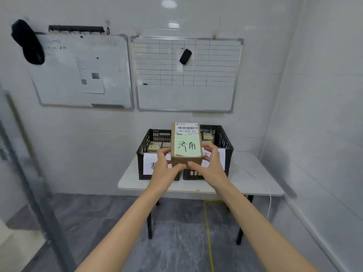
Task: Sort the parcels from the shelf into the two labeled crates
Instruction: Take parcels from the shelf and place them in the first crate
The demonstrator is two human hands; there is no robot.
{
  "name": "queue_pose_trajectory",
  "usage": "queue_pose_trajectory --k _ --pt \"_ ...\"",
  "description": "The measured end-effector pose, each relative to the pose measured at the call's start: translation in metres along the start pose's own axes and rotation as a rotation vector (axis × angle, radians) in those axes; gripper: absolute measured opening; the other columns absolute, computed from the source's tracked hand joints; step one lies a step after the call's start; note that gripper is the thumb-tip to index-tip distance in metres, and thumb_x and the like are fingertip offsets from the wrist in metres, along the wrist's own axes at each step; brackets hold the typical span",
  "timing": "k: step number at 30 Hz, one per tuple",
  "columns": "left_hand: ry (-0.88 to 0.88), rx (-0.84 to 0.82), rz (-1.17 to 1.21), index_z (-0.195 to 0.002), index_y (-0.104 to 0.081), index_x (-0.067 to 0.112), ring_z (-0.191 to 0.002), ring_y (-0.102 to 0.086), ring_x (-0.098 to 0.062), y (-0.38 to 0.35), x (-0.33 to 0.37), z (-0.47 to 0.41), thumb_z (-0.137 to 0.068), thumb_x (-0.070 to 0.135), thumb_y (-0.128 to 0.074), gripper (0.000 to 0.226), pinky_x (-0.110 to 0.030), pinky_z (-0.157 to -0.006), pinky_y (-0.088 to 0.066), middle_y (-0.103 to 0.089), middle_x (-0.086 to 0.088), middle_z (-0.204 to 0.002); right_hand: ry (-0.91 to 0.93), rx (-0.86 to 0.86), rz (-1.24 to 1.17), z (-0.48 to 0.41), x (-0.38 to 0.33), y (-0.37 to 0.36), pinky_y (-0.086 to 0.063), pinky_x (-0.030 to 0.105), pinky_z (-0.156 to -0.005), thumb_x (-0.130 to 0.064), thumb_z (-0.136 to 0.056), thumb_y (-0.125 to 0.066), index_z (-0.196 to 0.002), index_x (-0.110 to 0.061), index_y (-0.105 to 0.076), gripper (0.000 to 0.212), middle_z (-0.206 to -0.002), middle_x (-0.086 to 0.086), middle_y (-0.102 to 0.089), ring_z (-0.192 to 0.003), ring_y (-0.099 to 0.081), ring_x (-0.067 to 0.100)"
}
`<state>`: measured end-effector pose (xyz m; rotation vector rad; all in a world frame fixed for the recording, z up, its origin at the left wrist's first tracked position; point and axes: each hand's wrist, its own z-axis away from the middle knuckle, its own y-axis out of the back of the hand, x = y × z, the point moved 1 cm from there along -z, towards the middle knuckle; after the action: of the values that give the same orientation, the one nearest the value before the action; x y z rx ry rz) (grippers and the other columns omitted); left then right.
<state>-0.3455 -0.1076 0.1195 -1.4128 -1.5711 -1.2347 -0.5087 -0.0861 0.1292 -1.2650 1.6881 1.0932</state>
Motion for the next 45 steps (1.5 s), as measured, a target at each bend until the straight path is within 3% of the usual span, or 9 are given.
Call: queue_pose_trajectory --k 5,9,13,16,22,26,30,35,45 --pt "-0.013 -0.021 -0.066 -0.131 -0.03 0.026 -0.104 -0.049 0.006 -0.007 -0.022 -0.055 -0.077 0.025 -0.081 0.075 -0.011 -0.078 -0.038 -0.046 0.022 -0.119 -0.012 0.011 0.022 -0.05 0.029 -0.003 -0.044 0.018 -0.092 -0.008 -0.082 -0.077 -0.128 -0.035 -0.03 0.071 -0.139 -0.011 -0.038 -0.128 -0.043 0.015" --pt "-0.045 -0.047 -0.123 -0.142 -0.025 0.028 -0.117 -0.05 -0.01 -0.016 -0.044 -0.093 -0.078 0.022 -0.08 0.085 -0.03 -0.095 -0.043 -0.043 0.015 -0.138 0.017 0.039 0.132 -0.086 0.05 -0.006 -0.044 0.045 -0.106 -0.003 -0.078 -0.077 -0.14 -0.029 -0.026 0.085 -0.143 -0.002 -0.035 -0.131 -0.039 0.018" --pt "-0.063 -0.024 -0.162 -0.148 -0.027 0.031 -0.124 -0.049 -0.011 -0.029 -0.068 -0.128 -0.081 0.023 -0.078 0.085 -0.036 -0.101 -0.044 -0.044 0.013 -0.144 0.081 0.042 0.234 -0.123 0.073 -0.008 -0.031 0.037 -0.115 -0.004 -0.078 -0.077 -0.152 -0.023 -0.019 0.096 -0.151 0.001 -0.028 -0.141 -0.024 0.015" --pt "-0.037 0.006 -0.175 -0.148 -0.028 0.032 -0.124 -0.049 -0.011 -0.039 -0.085 -0.16 -0.084 0.025 -0.075 0.079 -0.035 -0.1 -0.044 -0.044 0.014 -0.144 0.101 0.026 0.312 -0.159 0.095 -0.006 -0.028 0.038 -0.113 -0.011 -0.079 -0.079 -0.156 -0.022 -0.014 0.102 -0.153 0.001 -0.029 -0.141 -0.025 0.017" --pt "-0.067 0.049 -0.232 -0.146 -0.033 0.025 -0.118 -0.045 -0.003 -0.075 -0.106 -0.242 -0.088 0.021 -0.069 0.068 -0.006 -0.078 -0.034 -0.045 0.011 -0.143 0.082 -0.024 0.473 -0.246 0.145 0.016 -0.033 0.052 -0.11 -0.029 -0.083 -0.076 -0.157 -0.03 -0.009 0.1 -0.154 0.008 -0.027 -0.141 -0.025 0.028" --pt "-0.04 0.059 -0.234 -0.148 -0.033 0.022 -0.111 -0.047 -0.003 -0.106 -0.112 -0.296 -0.089 0.02 -0.069 0.069 -0.017 -0.085 -0.041 -0.047 0.007 -0.143 0.085 -0.037 0.485 -0.307 0.169 0.043 -0.031 0.052 -0.112 -0.03 -0.083 -0.078 -0.157 -0.026 -0.012 0.099 -0.155 0.009 -0.029 -0.14 -0.028 0.029" --pt "-0.065 0.058 -0.247 -0.147 -0.033 0.023 -0.118 -0.043 -0.001 -0.139 -0.12 -0.34 -0.09 0.019 -0.067 0.066 -0.002 -0.079 -0.036 -0.046 0.008 -0.143 0.109 -0.06 0.501 -0.356 0.191 0.074 -0.034 0.051 -0.111 -0.033 -0.081 -0.079 -0.157 -0.024 -0.013 0.101 -0.152 0.01 -0.031 -0.138 -0.031 0.028" --pt "-0.027 0.021 -0.284 -0.146 -0.035 0.022 -0.119 -0.053 -0.019 -0.168 -0.137 -0.381 -0.089 0.023 -0.068 0.065 -0.043 -0.097 -0.049 -0.049 0.004 -0.141 0.082 -0.109 0.493 -0.395 0.224 0.098 -0.039 0.052 -0.108 -0.034 -0.08 -0.079 -0.157 -0.022 -0.014 0.101 -0.154 0.005 -0.035 -0.137 -0.037 0.026" --pt "0.008 -0.132 -0.336 -0.146 -0.037 0.021 -0.113 -0.058 -0.018 -0.188 -0.175 -0.454 -0.09 0.028 -0.067 0.064 -0.041 -0.093 -0.051 -0.052 0.003 -0.138 0.002 -0.189 0.48 -0.46 0.281 0.123 -0.044 0.05 -0.106 -0.024 -0.085 -0.075 -0.158 -0.024 -0.011 0.097 -0.155 0.001 -0.038 -0.138 -0.041 0.021"
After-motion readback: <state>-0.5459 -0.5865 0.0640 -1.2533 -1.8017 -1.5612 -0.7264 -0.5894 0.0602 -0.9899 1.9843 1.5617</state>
